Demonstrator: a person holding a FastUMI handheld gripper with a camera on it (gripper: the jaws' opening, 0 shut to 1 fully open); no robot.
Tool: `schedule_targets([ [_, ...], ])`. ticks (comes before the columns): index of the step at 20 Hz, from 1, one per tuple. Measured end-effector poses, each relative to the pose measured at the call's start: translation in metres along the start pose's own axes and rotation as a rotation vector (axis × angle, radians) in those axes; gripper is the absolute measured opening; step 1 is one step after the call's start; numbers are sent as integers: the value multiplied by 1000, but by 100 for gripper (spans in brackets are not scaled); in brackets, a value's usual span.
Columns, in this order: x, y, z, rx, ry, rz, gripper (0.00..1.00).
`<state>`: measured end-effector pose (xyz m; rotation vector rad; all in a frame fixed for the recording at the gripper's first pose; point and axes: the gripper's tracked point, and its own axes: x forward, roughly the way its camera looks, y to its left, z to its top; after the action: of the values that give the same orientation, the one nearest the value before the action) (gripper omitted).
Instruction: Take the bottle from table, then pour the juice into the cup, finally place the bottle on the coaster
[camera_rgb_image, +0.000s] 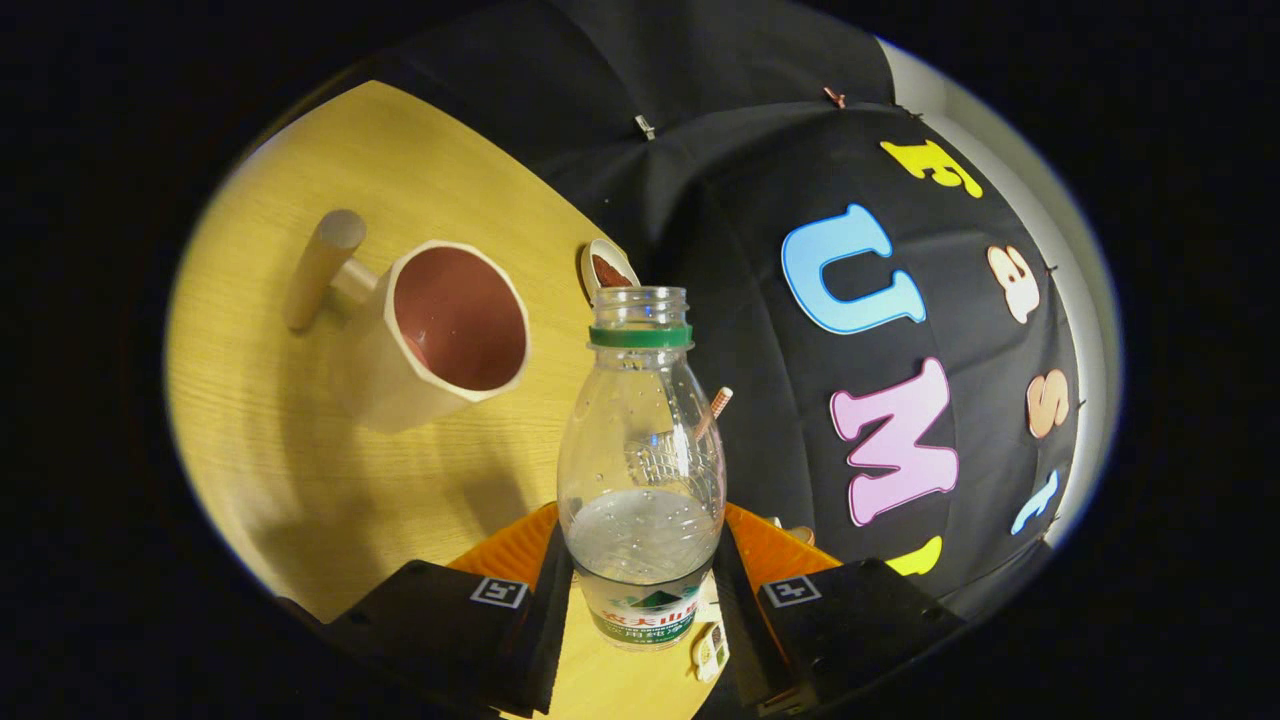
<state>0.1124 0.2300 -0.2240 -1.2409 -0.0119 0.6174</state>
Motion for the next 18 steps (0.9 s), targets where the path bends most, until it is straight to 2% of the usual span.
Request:
schedule_targets([
  [6,11,-5,2,-136,4,-11,70],
  [18,8,7,8,-327,-33,4,70],
])
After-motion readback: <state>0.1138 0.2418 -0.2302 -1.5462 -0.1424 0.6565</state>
